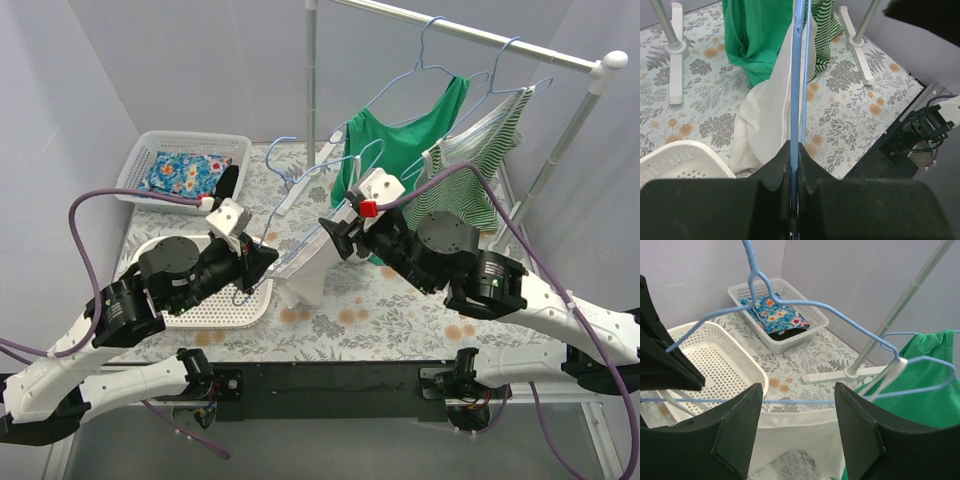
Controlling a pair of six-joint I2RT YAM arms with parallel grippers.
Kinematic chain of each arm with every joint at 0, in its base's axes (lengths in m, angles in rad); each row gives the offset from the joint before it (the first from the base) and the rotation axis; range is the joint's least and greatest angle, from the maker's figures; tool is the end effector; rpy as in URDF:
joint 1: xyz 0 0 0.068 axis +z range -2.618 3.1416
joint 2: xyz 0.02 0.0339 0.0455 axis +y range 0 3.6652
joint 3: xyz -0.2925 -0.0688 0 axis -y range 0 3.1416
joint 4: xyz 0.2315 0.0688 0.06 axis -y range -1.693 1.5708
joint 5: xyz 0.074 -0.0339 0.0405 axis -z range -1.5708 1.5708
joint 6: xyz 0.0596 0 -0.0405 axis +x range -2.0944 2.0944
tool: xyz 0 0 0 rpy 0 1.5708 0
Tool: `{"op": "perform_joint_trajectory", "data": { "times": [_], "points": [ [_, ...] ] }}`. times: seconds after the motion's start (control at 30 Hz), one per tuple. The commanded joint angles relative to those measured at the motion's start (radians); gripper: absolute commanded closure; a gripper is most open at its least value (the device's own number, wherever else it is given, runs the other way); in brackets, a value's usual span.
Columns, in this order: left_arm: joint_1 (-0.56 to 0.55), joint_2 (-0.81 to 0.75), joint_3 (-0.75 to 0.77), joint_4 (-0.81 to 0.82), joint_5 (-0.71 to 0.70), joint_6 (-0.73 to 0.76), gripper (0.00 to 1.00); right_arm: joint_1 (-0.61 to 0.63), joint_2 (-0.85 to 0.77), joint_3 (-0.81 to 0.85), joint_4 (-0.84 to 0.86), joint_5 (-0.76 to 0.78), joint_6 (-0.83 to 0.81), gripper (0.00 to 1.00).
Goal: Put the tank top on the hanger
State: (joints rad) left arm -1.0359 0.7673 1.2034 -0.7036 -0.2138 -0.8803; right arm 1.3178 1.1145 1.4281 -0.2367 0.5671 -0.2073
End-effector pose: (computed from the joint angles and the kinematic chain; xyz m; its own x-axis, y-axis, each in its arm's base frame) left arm 0.0728 -0.0981 0.4338 -0.6536 -0.3749 -0.6575 0.3652 0.6047 -0.7078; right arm 0.0852 0.2018 0.5141 0.1593 -0.0774 -0.9842 -0.6640 0.7294 -0.1648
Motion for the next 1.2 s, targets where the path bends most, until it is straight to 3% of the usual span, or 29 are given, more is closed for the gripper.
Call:
{"op": "perform_joint_trajectory", "data": {
  "times": [0.0, 0.2, 0.43, 0.63, 0.73, 0.83, 0.9, 0.97, 1.07, 1.17],
  "points": [
    [0.002, -0.043, 0.028, -0.083, -0.096, -0.048, 1.00, 0.001, -0.103, -0.043, 0.045, -0.022, 0.089, 0.32],
    [0.004, -0.030, 0.130, -0.229, -0.251, -0.086, 1.00, 0.001, -0.243, -0.230, 0.036, -0.030, 0.183, 0.31],
    [0.004, 0.013, 0.237, -0.281, -0.387, -0.092, 1.00, 0.001, -0.312, -0.448, -0.006, -0.033, 0.307, 0.30],
    [0.004, 0.211, 0.346, -0.318, -0.677, -0.030, 1.00, 0.001, -0.291, -0.581, -0.026, -0.130, 0.432, 0.31],
    [0.005, 0.315, 0.358, -0.223, -0.765, 0.096, 1.00, 0.001, -0.272, -0.627, -0.024, -0.179, 0.471, 0.32],
    [0.074, 0.380, 0.413, -0.099, -0.698, 0.213, 1.00, 0.001, -0.262, -0.661, -0.023, -0.202, 0.516, 0.32],
    [0.172, 0.406, 0.433, -0.024, -0.578, 0.271, 1.00, 0.001, -0.254, -0.673, -0.023, -0.210, 0.523, 0.32],
    [0.249, 0.470, 0.493, -0.017, -0.453, 0.273, 1.00, 0.001, -0.249, -0.686, -0.019, -0.210, 0.528, 0.32],
    [0.286, 0.567, 0.573, -0.017, -0.400, 0.273, 1.00, 0.001, -0.233, -0.687, -0.021, -0.216, 0.525, 0.32],
    [0.373, 0.636, 0.645, -0.028, -0.224, 0.250, 1.00, 0.000, -0.210, -0.681, -0.016, -0.236, 0.525, 0.32]
  ]
}}
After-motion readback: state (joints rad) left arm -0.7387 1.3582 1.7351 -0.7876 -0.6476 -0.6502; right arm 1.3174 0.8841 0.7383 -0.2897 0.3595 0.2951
